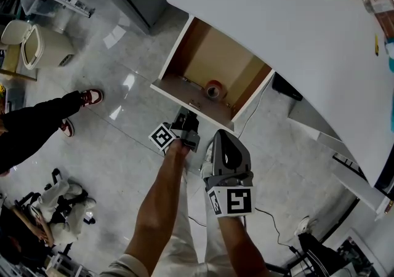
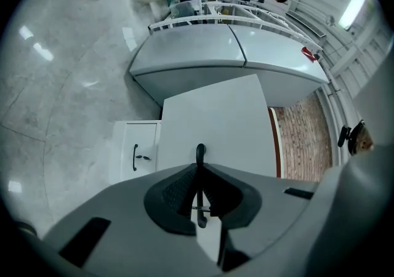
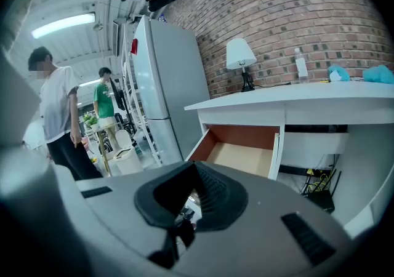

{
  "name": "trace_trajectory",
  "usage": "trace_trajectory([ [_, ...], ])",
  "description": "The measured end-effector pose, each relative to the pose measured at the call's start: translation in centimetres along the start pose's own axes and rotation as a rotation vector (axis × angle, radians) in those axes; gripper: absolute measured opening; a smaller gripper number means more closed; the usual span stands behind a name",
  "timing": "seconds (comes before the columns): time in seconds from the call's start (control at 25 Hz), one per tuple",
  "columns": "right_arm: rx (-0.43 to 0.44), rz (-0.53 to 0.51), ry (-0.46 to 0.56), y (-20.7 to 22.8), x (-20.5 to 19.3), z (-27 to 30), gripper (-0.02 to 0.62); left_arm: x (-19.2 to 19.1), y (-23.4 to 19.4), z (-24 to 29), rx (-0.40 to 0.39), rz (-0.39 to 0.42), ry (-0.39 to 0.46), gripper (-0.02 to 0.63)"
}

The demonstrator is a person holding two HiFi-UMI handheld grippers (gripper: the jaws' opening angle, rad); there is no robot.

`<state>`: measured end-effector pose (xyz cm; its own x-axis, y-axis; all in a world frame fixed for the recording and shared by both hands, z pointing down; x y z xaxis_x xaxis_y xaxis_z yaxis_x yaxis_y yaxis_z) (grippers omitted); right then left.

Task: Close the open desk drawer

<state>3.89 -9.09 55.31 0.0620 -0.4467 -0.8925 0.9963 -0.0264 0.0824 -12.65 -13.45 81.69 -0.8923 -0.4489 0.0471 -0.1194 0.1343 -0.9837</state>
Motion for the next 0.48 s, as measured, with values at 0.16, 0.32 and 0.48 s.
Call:
trace_trajectory([
  [0.16,0.0,0.012,0.002,-0.1,0.3,0.0,0.011,-0.1,0.7,0.0,-0.024,-0.008,0.004,0.025],
  [0.32,-0.003,0.041,0.008,-0.2,1.0,-0.1,0.011,0.2,1.5,0.1,-0.052,0.01,-0.011,0.025],
  [0.48,-0.003,0.044,0.022,-0.4,1.7,-0.2,0.011,0.2,2.4,0.3,-0.069,0.01,-0.02,0.025],
])
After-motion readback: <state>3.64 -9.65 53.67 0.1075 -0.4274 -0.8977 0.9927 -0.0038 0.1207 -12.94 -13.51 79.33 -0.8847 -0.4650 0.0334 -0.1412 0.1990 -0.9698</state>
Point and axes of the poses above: the fingertips, and each gripper's own axes: z forward along the fingers, y to its right, x out of its top, the point moved 10 cm from there along -z, backward along the fingers, and after that the axes turned 15 degrees about -x, right-handed, at the moved point
